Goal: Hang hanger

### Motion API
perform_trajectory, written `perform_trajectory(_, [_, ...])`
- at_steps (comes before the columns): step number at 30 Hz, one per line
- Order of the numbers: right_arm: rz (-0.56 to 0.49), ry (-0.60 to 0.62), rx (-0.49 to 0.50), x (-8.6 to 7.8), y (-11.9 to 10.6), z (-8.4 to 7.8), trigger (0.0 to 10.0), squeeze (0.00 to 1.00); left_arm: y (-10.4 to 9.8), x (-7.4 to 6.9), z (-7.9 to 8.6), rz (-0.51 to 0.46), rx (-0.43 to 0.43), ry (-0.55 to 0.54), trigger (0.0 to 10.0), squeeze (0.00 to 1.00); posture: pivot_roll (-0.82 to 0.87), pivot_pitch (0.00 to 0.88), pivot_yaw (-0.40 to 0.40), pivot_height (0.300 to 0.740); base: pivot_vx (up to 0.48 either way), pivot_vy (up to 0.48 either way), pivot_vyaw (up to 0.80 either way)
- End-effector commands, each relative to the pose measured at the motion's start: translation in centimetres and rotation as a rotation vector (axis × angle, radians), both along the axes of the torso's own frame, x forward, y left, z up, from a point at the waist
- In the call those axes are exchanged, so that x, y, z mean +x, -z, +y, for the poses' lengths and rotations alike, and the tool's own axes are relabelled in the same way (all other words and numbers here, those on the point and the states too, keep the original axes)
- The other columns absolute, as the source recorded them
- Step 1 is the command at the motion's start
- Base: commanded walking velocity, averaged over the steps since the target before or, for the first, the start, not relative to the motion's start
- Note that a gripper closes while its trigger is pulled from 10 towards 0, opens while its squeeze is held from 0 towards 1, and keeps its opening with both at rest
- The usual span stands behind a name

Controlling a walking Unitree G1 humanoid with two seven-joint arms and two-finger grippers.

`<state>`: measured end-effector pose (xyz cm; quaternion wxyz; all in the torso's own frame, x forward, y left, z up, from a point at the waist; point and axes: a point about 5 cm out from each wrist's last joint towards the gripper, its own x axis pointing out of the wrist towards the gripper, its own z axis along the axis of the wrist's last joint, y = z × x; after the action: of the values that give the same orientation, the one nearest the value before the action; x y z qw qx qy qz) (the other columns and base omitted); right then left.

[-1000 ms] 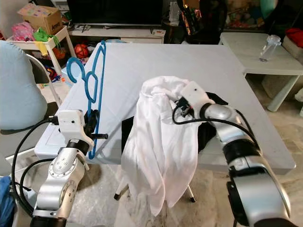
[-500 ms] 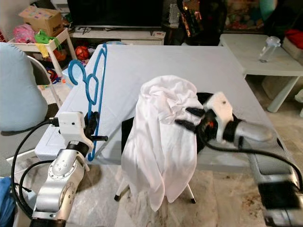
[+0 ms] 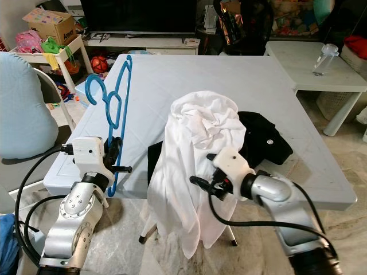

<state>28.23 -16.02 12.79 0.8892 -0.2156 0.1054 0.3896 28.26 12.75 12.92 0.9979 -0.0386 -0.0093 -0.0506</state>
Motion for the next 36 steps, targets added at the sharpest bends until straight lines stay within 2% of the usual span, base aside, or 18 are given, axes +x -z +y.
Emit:
perform_trajectory(1, [-0.023,0.015,-0.037,0.0,0.3,0.4,10.0,0.84,-0.1,0.0,-0.1,0.002,0.004,0.012,10.0,0.00,-0.02,0.040,0.016,0.740,0.000,0.000,0.00])
perform_trajectory(2, [-0.022,0.015,-0.042,0.0,0.4,0.5,10.0,0.84,-0.1,0.0,-0.1,0.002,0.003,0.013,10.0,0.00,-0.02,0.040,0.016,0.740,0.000,0.000,0.00])
perform_trajectory(3, [-0.020,-0.003,-0.069,-0.2,0.7,0.9,10.0,0.27,-0.1,-0.1,-0.2,0.003,0.003,0.014,10.0,0.00,-0.02,0.040,0.016,0.740,0.000,0.000,0.00])
perform_trajectory(5, [-0.025,-0.008,-0.083,-0.3,0.9,1.0,10.0,0.27,0.0,-0.1,-0.2,0.004,0.003,0.015,10.0,0.00,-0.02,0.040,0.015,0.740,0.000,0.000,0.00])
perform_trajectory(6, [-0.024,-0.027,-0.098,-0.5,1.1,1.3,10.0,0.00,0.0,0.0,-0.1,0.004,0.003,0.015,10.0,0.00,-0.02,0.040,0.016,0.740,0.000,0.000,0.00])
perform_trajectory(7, [-0.018,-0.041,-0.115,-0.7,1.5,1.6,8.5,0.00,-0.1,0.0,-0.1,0.004,0.003,0.015,10.0,0.00,-0.02,0.041,0.015,0.740,0.000,0.000,0.00])
perform_trajectory(8, [-0.014,-0.057,-0.130,-1.0,1.8,1.9,3.7,0.00,-0.1,0.0,-0.1,0.003,0.004,0.015,10.0,0.00,-0.02,0.041,0.015,0.740,0.000,0.000,0.00])
perform_trajectory(9, [-0.013,-0.067,-0.139,-1.1,2.0,2.1,0.0,0.00,-0.1,0.0,-0.1,0.003,0.004,0.015,10.0,0.00,-0.02,0.041,0.015,0.740,0.000,0.000,0.00])
perform_trajectory(13, [-0.015,-0.047,-0.142,-1.1,2.4,2.6,0.0,0.00,-0.1,0.0,-0.1,0.002,0.007,0.013,10.0,0.00,-0.01,0.040,0.015,0.740,0.000,0.000,0.00])
perform_trajectory(26, [-0.055,0.041,-0.142,-0.1,2.2,2.2,0.0,0.00,-0.1,0.0,-0.1,0.003,0.008,0.013,10.0,0.00,-0.02,0.041,0.016,0.740,0.000,0.000,0.00])
perform_trajectory(36, [-0.054,0.053,-0.142,0.0,2.3,2.2,0.0,0.00,-0.1,-0.1,-0.1,0.005,0.012,0.012,10.0,0.00,-0.02,0.045,0.015,0.740,0.000,0.000,0.00])
